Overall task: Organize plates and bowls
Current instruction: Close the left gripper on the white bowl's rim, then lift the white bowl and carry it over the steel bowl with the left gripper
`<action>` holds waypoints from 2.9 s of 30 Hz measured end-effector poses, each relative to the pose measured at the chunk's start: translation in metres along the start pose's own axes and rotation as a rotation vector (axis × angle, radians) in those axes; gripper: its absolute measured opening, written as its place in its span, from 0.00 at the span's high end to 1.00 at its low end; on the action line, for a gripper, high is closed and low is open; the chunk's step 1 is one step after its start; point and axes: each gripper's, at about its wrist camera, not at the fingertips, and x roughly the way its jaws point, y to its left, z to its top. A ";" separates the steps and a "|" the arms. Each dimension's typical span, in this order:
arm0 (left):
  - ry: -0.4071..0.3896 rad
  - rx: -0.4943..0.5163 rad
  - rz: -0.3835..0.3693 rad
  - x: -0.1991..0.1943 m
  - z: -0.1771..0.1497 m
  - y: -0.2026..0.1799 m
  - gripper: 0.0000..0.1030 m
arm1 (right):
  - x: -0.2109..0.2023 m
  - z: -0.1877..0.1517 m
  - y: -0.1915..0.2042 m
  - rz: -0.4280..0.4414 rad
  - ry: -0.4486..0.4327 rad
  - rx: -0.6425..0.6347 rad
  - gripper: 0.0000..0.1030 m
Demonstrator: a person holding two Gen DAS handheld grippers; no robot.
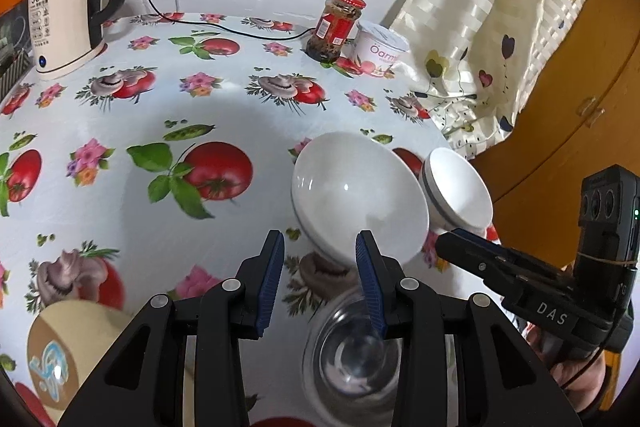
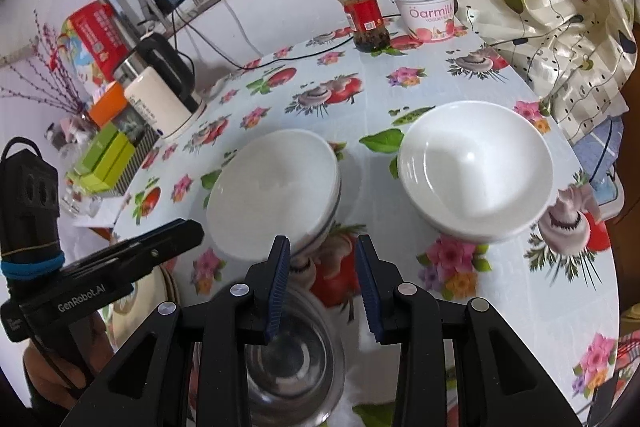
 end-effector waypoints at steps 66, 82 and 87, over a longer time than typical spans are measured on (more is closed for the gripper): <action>-0.062 -0.014 -0.018 -0.043 -0.017 -0.022 0.80 | -0.050 -0.006 0.036 -0.006 -0.097 -0.033 0.81; -0.037 -0.003 -0.015 -0.056 -0.051 -0.025 0.80 | -0.058 -0.041 0.040 -0.008 -0.061 -0.012 0.81; -0.019 -0.002 -0.012 -0.056 -0.060 -0.025 0.80 | -0.059 -0.050 0.039 -0.005 -0.046 -0.005 0.81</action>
